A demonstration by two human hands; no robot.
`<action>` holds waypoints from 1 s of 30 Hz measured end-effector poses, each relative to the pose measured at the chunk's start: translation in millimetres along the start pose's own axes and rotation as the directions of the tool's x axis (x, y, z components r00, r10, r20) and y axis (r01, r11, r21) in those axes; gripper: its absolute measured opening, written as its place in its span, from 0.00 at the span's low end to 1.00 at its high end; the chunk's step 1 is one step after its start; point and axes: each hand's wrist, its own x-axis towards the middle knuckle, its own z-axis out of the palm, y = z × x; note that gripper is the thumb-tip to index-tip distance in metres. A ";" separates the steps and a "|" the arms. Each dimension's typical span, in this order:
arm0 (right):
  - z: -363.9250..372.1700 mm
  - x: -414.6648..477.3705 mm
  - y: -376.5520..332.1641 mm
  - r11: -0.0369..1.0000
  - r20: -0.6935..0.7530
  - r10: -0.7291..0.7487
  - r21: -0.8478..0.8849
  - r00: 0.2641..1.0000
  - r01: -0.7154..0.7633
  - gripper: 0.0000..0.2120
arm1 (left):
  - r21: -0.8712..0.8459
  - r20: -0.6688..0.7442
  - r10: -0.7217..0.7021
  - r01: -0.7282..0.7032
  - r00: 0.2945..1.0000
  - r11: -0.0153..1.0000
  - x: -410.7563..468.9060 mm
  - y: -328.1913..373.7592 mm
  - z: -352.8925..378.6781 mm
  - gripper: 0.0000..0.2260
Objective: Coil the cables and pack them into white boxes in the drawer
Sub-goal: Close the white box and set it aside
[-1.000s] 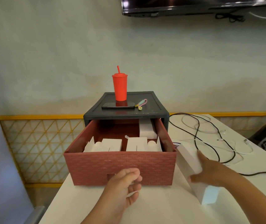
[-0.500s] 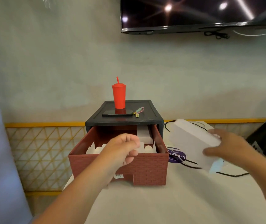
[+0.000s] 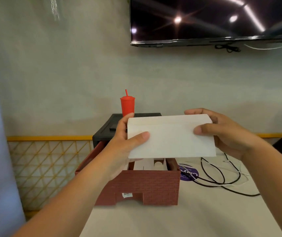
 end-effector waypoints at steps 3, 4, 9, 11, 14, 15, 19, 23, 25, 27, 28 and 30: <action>16.4 15.0 10.6 0.979 -0.078 0.044 0.202 0.996 -0.027 0.26 | 0.012 -0.095 0.130 -0.129 0.987 0.992 0.5 -2.7 -3.8 0.23; 24.5 20.1 14.3 0.964 -0.106 0.048 0.264 0.993 -0.018 0.25 | 0.026 -0.147 0.172 -0.170 0.974 0.985 0.6 -4.1 -5.4 0.19; 75.3 40.4 40.6 0.860 -0.308 0.214 0.510 0.927 -0.029 0.09 | 0.108 -0.463 0.215 -0.186 0.860 0.977 8.4 -10.7 -11.2 0.12; 96.4 45.9 49.8 0.819 -0.273 0.270 0.570 0.923 -0.070 0.15 | 0.082 -0.548 0.170 -0.149 0.819 0.985 11.5 -16.0 -14.6 0.12; 120.0 52.4 56.8 0.765 -0.242 0.303 0.639 0.922 -0.083 0.21 | 0.050 -0.623 0.112 -0.103 0.774 0.993 14.1 -26.7 -21.7 0.14; 126.2 54.5 58.2 0.761 -0.236 0.310 0.642 0.921 -0.092 0.21 | 0.046 -0.636 0.098 -0.090 0.765 0.995 15.0 -30.5 -23.6 0.14; 153.5 61.5 65.4 0.787 -0.109 0.331 0.580 0.937 -0.210 0.17 | 0.054 -0.640 0.042 -0.010 0.767 0.999 18.3 -42.6 -32.7 0.14; 160.0 77.5 71.6 0.785 -0.063 0.467 0.489 0.882 -0.381 0.10 | 0.096 -0.566 -0.064 0.143 0.822 0.985 20.8 -44.9 -61.4 0.10; 153.8 89.1 73.9 0.739 -0.042 0.564 0.471 0.825 -0.481 0.06 | 0.159 -0.533 -0.089 0.203 0.842 0.966 19.5 -46.4 -79.8 0.09; 145.6 101.3 78.4 0.696 0.006 0.633 0.433 0.774 -0.573 0.06 | 0.307 -0.556 -0.041 0.251 0.830 0.918 19.6 -49.6 -101.2 0.10; 140.7 106.7 80.8 0.680 0.034 0.654 0.412 0.756 -0.607 0.07 | 0.374 -0.572 -0.014 0.276 0.820 0.885 19.7 -50.2 -110.4 0.10; 134.5 119.9 89.0 0.657 0.072 0.686 0.365 0.724 -0.659 0.07 | 0.472 -0.597 0.012 0.339 0.802 0.814 21.2 -52.0 -132.0 0.07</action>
